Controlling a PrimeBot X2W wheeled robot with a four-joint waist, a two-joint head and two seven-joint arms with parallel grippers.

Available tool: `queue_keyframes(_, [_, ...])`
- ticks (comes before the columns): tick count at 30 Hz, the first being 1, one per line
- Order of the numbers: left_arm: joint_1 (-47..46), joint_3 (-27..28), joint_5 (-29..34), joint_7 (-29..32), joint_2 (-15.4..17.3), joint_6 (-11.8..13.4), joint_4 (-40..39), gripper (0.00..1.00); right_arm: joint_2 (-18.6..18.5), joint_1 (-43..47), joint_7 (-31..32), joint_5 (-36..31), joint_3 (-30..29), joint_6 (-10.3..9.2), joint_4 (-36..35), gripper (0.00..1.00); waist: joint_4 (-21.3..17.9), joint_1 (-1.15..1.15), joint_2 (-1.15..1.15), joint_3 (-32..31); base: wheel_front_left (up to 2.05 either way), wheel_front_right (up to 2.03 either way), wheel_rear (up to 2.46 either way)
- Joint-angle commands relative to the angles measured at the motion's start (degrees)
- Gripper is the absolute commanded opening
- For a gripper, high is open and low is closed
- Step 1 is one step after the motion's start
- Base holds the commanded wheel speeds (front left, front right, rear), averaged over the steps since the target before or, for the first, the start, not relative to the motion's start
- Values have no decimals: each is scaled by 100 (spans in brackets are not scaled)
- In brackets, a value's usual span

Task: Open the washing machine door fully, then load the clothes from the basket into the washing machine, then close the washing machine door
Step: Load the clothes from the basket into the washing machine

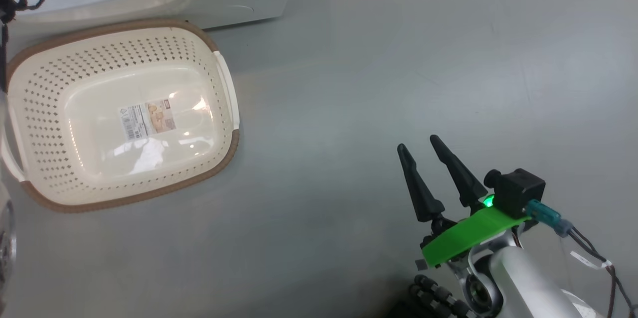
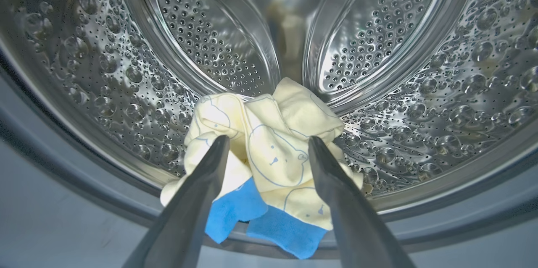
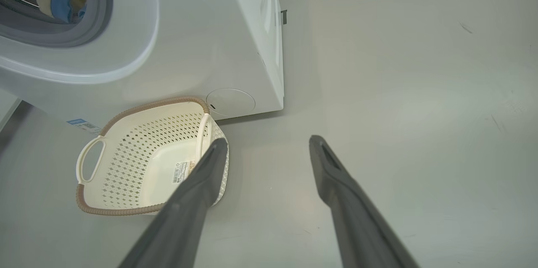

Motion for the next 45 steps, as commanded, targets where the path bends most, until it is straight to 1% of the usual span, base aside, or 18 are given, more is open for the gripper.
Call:
queue_keyframes(1, [19, 37, -67, -77, 150, -44, -120, 100, -61, 70, -55, -75, 56, 9, -102, 100, 72, 0, 0, -129, 0, 0, 0])
queue_keyframes(12, [610, 109, -293, -114, -129, -188, -268, 100, -61, 81, -55, -116, -58, 9, -26, 100, 282, 0, 0, -563, 0, 0, 0])
queue_keyframes(19, [1309, 188, -410, -117, -255, -331, -761, 100, -61, 99, -55, -152, -150, 9, 30, 100, 422, 0, 0, -923, 0, 0, 0])
queue_keyframes(23, [1806, 268, -493, -117, -379, -393, -1066, 100, -61, 118, -55, -183, -214, 9, 55, 100, 501, 0, 0, -1120, 0, 0, 0])
queue_keyframes(32, [3040, 384, -499, -118, -630, -535, -2120, 100, -61, 186, -55, -235, -426, 9, 46, 100, 685, 0, 0, -1467, 0, 0, 0])
queue_keyframes(45, [5017, 602, -312, -118, -877, -513, -3842, 100, -61, 410, -55, -329, -662, 9, 41, 100, 953, 0, 0, -1836, 0, 0, 0])
